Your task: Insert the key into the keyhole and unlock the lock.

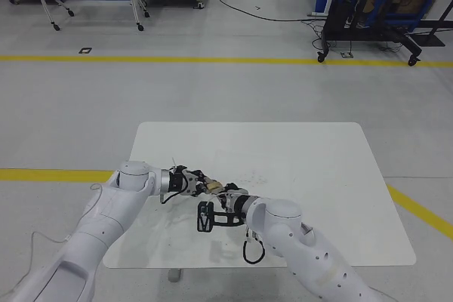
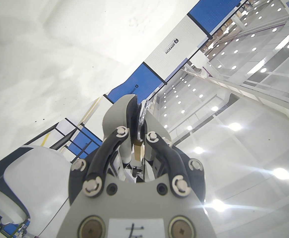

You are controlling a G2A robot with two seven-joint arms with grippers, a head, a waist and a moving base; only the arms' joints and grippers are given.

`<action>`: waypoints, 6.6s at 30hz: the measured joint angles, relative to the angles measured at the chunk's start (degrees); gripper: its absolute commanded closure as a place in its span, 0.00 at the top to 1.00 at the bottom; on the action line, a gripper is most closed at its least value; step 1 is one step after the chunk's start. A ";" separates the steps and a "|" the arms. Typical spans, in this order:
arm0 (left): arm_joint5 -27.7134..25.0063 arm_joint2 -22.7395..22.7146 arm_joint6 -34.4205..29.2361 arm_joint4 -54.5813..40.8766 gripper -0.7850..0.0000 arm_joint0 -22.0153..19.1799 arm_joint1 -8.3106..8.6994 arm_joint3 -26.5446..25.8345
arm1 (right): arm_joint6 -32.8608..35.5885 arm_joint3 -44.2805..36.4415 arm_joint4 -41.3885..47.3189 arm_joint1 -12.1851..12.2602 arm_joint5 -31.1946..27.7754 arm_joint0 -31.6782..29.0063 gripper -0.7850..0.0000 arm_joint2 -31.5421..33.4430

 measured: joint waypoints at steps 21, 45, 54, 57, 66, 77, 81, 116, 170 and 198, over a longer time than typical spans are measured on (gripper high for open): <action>-0.37 -0.27 -1.46 1.19 0.00 -0.01 -0.20 0.26 | 2.57 3.58 1.30 -0.68 0.92 2.62 0.00 -0.95; -2.51 -2.33 -0.58 -0.88 0.00 1.03 -0.41 -0.19 | 3.65 1.25 3.79 -0.58 2.48 1.64 1.00 1.46; -10.46 -5.10 3.73 -1.28 0.00 2.14 -0.22 -2.35 | -13.41 0.91 12.27 1.08 -0.20 -2.30 0.00 9.23; -12.22 -6.12 4.09 -1.60 0.00 2.94 -0.03 -3.23 | -21.14 3.84 18.25 2.13 -6.92 -2.81 0.00 14.51; -17.05 -7.03 2.11 1.87 0.00 4.13 0.49 -6.71 | -26.50 18.34 33.11 2.71 -17.16 2.85 0.00 15.33; -22.28 -7.87 0.77 5.95 0.00 5.61 0.99 -9.59 | -31.53 25.77 39.31 5.05 -17.16 8.89 0.00 10.13; -22.23 -7.95 0.91 7.35 0.00 5.87 1.10 -10.16 | -32.37 27.87 40.74 5.53 -17.16 10.53 0.00 9.07; -24.51 -11.60 12.18 8.33 0.00 10.34 0.82 -15.04 | -16.84 4.36 8.64 5.89 29.27 -1.96 0.45 -0.32; -34.38 -13.69 20.09 30.07 0.00 14.04 1.31 -21.85 | -39.63 14.88 42.62 6.40 4.16 -5.91 1.00 14.41; -17.04 -2.80 22.09 62.29 0.00 10.08 -0.10 -20.42 | -44.29 12.30 52.07 7.91 8.04 -13.18 1.00 26.65</action>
